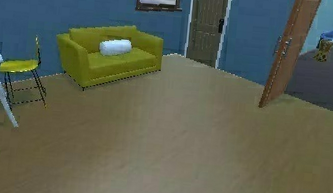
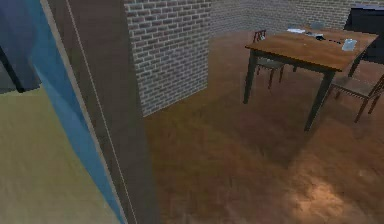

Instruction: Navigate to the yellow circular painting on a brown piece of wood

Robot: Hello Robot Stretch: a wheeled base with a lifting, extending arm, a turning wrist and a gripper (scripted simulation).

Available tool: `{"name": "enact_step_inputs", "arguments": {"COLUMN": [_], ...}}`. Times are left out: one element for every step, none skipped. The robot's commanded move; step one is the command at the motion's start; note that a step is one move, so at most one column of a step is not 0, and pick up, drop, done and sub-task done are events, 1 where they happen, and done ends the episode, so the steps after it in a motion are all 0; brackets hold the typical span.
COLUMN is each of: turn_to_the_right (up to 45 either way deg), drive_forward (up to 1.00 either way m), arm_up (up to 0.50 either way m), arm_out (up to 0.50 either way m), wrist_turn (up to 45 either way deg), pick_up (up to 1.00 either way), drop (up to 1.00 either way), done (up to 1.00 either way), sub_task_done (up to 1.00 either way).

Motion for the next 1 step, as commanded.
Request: {"name": "enact_step_inputs", "arguments": {"turn_to_the_right": [0.0], "drive_forward": [0.3], "arm_up": [0.0], "arm_out": [0.0], "wrist_turn": [0.0], "pick_up": [0.0], "drop": [0.0], "done": [0.0], "sub_task_done": [0.0]}}
